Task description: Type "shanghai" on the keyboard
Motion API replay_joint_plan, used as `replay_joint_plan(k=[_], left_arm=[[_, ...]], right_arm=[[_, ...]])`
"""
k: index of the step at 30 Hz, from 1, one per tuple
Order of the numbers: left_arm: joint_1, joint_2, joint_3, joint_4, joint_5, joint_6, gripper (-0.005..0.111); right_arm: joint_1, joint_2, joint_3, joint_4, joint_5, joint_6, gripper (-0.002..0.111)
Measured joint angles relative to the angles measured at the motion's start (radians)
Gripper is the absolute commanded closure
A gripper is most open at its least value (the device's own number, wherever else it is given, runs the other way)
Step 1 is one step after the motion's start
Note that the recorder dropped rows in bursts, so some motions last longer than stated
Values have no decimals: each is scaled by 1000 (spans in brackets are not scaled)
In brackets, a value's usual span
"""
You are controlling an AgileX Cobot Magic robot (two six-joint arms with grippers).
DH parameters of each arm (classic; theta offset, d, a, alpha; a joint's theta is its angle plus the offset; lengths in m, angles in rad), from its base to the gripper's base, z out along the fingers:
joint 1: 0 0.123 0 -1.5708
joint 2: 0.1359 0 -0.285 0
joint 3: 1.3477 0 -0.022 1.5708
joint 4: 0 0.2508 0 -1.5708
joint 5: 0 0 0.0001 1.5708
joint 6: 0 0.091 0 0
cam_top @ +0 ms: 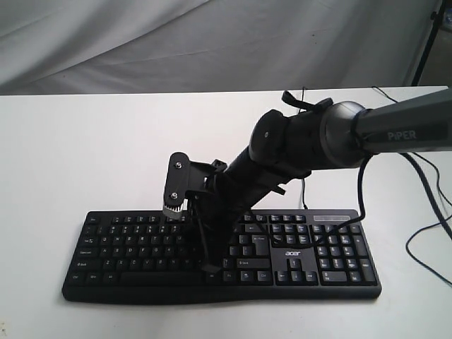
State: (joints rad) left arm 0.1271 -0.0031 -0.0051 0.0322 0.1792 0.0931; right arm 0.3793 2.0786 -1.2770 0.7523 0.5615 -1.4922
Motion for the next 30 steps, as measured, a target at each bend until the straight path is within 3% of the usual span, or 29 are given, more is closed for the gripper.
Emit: replay_joint_plan(k=[30], left_arm=[[0, 0, 0, 0, 0, 0, 106]], right_arm=[[0, -80, 0, 24, 22, 3, 108]])
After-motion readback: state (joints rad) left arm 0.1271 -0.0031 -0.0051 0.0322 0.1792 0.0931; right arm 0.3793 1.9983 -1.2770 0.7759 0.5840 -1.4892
